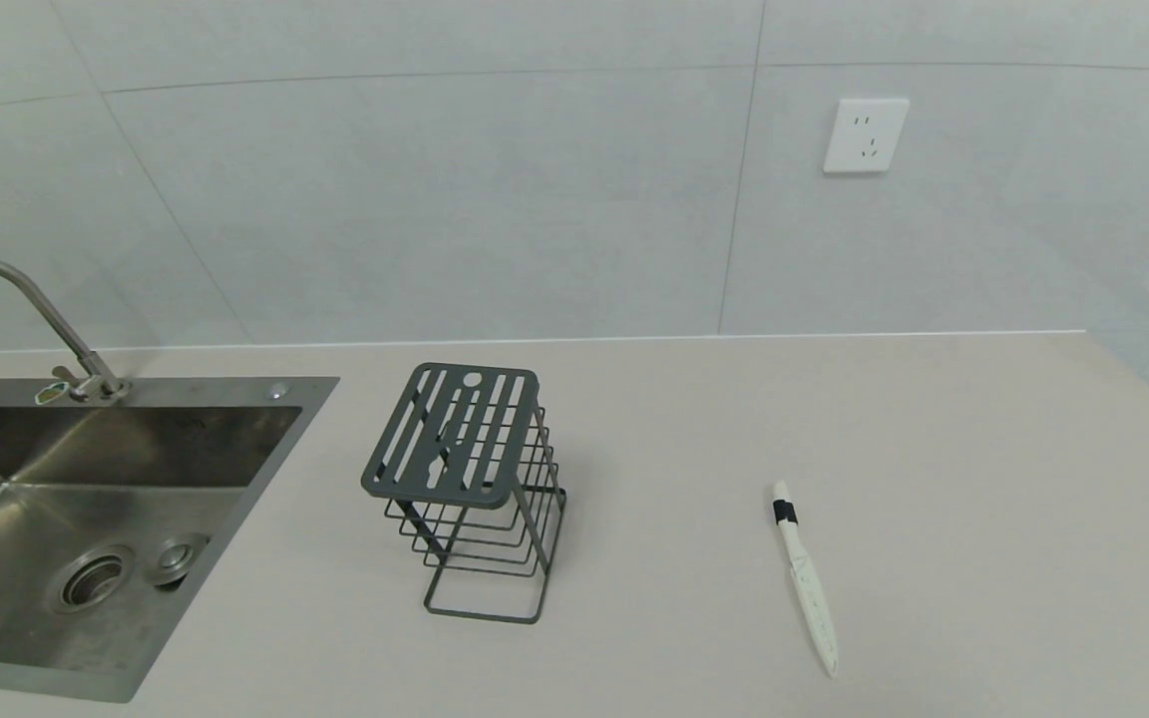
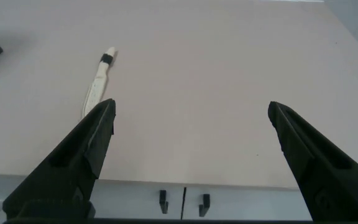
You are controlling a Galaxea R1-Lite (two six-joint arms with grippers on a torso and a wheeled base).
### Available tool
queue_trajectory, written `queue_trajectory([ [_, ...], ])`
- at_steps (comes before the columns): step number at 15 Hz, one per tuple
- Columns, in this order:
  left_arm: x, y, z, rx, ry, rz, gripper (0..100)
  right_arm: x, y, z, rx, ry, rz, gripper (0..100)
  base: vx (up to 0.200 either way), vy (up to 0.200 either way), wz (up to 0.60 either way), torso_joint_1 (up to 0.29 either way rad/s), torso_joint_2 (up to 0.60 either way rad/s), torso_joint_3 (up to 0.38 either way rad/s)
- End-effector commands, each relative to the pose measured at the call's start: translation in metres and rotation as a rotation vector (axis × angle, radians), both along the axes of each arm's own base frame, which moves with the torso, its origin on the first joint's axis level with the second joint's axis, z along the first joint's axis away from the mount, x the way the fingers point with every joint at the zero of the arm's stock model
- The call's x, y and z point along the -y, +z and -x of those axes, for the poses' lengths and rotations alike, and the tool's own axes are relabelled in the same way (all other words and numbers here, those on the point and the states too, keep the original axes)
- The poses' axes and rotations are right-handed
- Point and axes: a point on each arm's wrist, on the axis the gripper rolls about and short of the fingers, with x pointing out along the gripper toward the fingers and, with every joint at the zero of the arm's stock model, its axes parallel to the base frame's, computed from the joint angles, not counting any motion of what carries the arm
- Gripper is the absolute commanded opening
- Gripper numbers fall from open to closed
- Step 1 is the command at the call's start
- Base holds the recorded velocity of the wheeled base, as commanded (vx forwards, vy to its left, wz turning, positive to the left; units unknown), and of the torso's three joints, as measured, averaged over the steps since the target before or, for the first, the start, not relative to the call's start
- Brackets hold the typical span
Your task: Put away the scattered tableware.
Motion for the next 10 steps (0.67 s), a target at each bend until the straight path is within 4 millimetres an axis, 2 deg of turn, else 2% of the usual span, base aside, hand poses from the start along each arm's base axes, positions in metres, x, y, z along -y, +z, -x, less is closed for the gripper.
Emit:
queue_trajectory([
  [1, 0.000, 0.000, 0.000, -0.001, 0.000, 0.000, 100, 0.000, 0.000, 0.000, 0.001, 0.001, 0.002, 100, 0.000, 0.000, 0.00, 0.000, 0.00, 0.000],
  [3, 0.000, 0.000, 0.000, -0.001, 0.001, -0.001, 100, 0.000, 0.002, 0.000, 0.021, 0.004, 0.003, 100, 0.000, 0.000, 0.00, 0.000, 0.00, 0.000],
  [4, 0.000, 0.000, 0.000, 0.001, 0.001, -0.001, 100, 0.000, 0.010, 0.000, 0.096, 0.010, 0.010, 100, 0.000, 0.000, 0.00, 0.000, 0.00, 0.000],
  [5, 0.000, 0.000, 0.000, 0.001, 0.001, -0.001, 100, -0.001, 0.017, 0.000, 0.161, 0.042, 0.016, 100, 0.000, 0.000, 0.00, 0.000, 0.00, 0.000],
  [7, 0.000, 0.000, 0.000, -0.001, 0.001, -0.001, 100, -0.002, 0.025, -0.002, 0.156, 0.156, 0.005, 100, 0.000, 0.000, 0.00, 0.000, 0.00, 0.000],
  [8, 0.000, 0.000, 0.000, -0.001, 0.001, -0.001, 100, -0.002, 0.042, -0.007, 0.131, 0.239, -0.042, 100, 0.000, 0.000, 0.00, 0.000, 0.00, 0.000],
  [10, 0.000, 0.000, 0.000, -0.001, 0.001, -0.001, 100, -0.002, 0.061, -0.017, 0.080, 0.358, -0.089, 100, 0.000, 0.000, 0.00, 0.000, 0.00, 0.000],
])
